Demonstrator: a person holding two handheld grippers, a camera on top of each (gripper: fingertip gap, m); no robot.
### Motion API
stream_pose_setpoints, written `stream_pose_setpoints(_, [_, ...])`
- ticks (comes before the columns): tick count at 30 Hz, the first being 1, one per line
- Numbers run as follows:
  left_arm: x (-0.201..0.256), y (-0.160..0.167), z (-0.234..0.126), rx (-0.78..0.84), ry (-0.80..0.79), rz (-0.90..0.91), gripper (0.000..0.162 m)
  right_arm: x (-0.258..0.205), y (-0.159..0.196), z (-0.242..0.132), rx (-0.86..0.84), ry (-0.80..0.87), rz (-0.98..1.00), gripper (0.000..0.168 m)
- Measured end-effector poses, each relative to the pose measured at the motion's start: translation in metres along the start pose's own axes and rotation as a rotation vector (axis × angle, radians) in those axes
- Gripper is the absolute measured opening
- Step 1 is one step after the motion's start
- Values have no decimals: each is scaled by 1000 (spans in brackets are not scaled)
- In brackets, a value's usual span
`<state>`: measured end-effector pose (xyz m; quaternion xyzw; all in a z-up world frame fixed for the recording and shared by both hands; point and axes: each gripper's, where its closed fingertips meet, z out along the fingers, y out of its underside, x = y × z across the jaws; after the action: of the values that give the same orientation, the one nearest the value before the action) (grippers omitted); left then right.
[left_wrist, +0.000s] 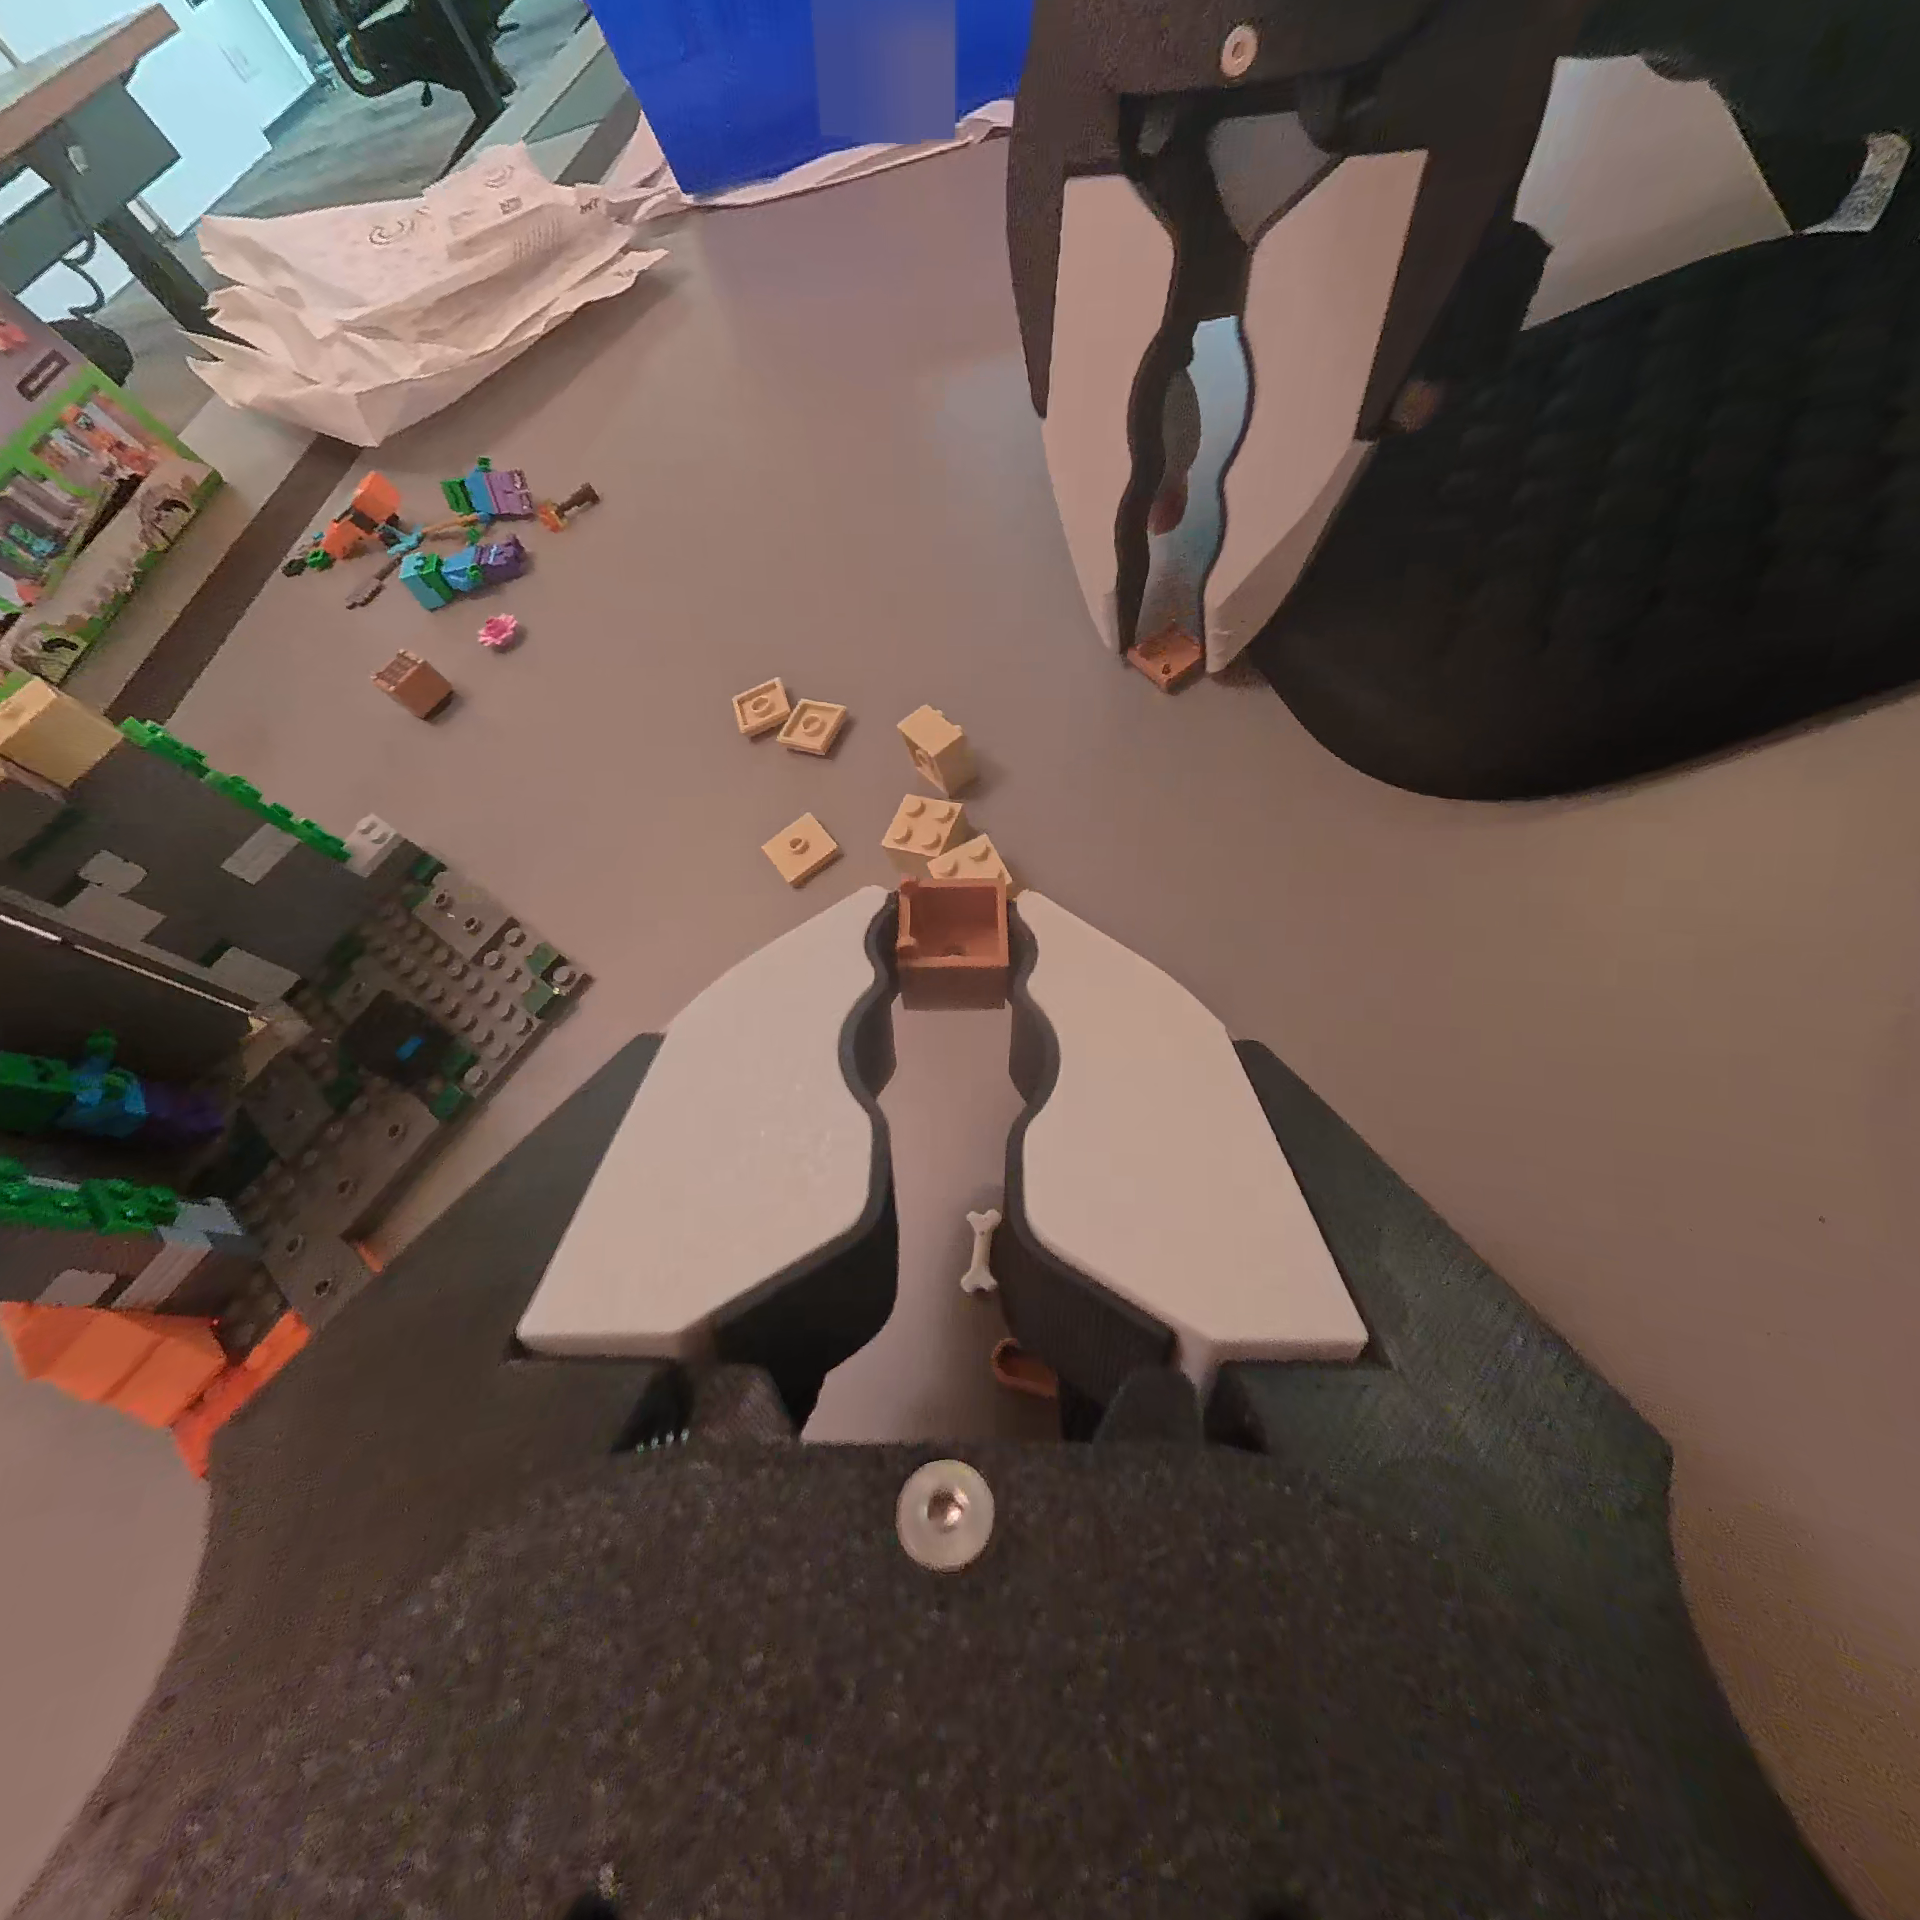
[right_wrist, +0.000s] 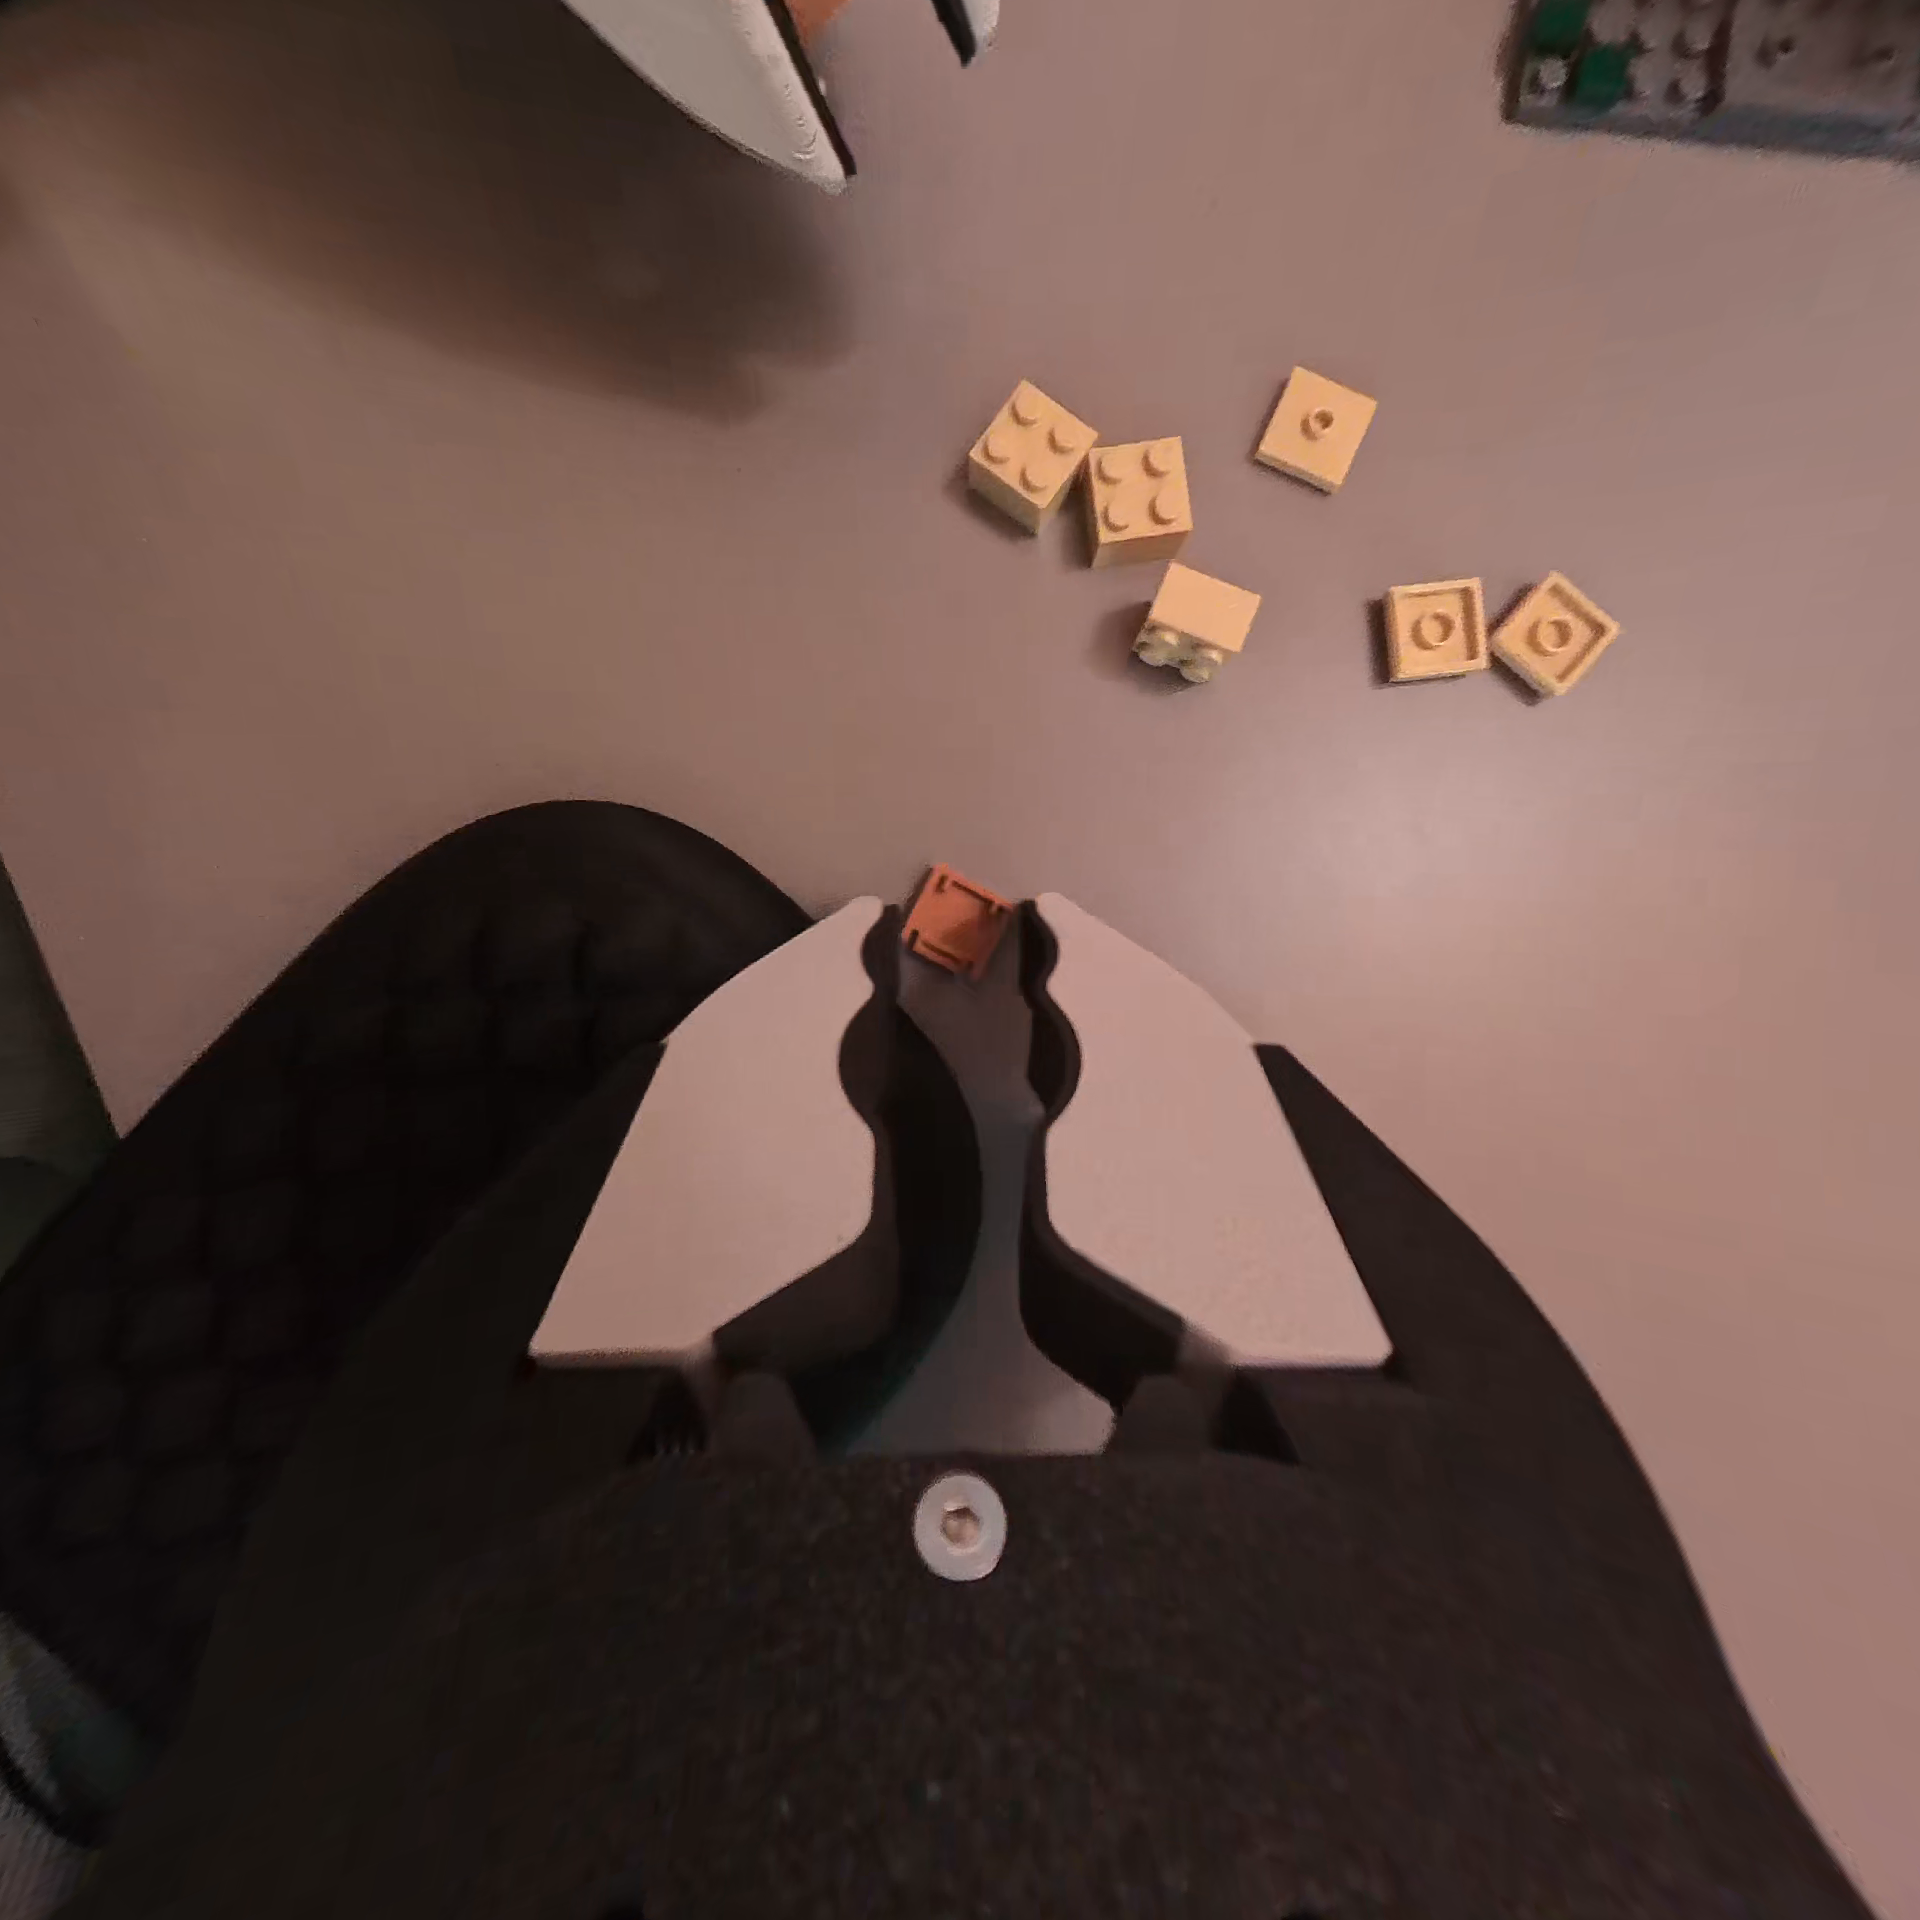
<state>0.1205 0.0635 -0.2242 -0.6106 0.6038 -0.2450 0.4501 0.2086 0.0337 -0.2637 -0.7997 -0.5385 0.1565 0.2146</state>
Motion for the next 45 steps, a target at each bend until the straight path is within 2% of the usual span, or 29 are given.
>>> stream_pose_setpoints(3, [1, 2, -2, -1, -3, -2, 17, 4, -1, 1, -53, -18, 23, 17])
stream_pose_setpoints(6, [0, 2, -4, 8, -10, -11, 17, 31, -4, -3, -40, 28, 15, 16])
stream_pose_setpoints(10, [-1, 3, -5, 18, -8, -35, 17, 107, -10, -16, 7, 173, 99, 17])
stream_pose_setpoints(15, [-1, 5, -7, 23, -17, -41, 17, 188, -10, -9, 35, 298, 190, 17])
stream_pose_setpoints(22, [-3, 5, -8, 32, -16, -61, 17, 211, -17, 3, 141, 256, 302, 18])
stream_pose_setpoints(24, [-2, 6, -8, 30, -10, -62, 17, 209, -20, 2, 164, 249, 299, 19])
stream_pose_setpoints(29, [-1, 6, -7, 26, -10, -53, 17, 204, -24, -6, 196, 247, 282, 37])
stream_pose_setpoints(32, [-2, 6, -8, 32, -16, -59, 17, 186, -33, -16, 238, 227, 232, 37])
stream_pose_setpoints(37, [-3, 5, -8, 37, -18, -58, 17, 120, -54, -21, 267, 135, 95, 33])
stream_pose_setpoints(43, [3, 3, -6, 38, -9, -21, 17, 24, -79, -6, 291, -22, -92, 34])
stream_pose_setpoints(45, [3, 0, -6, 49, -24, 7, 17, 2, -92, 0, 310, -48, -86, 34])
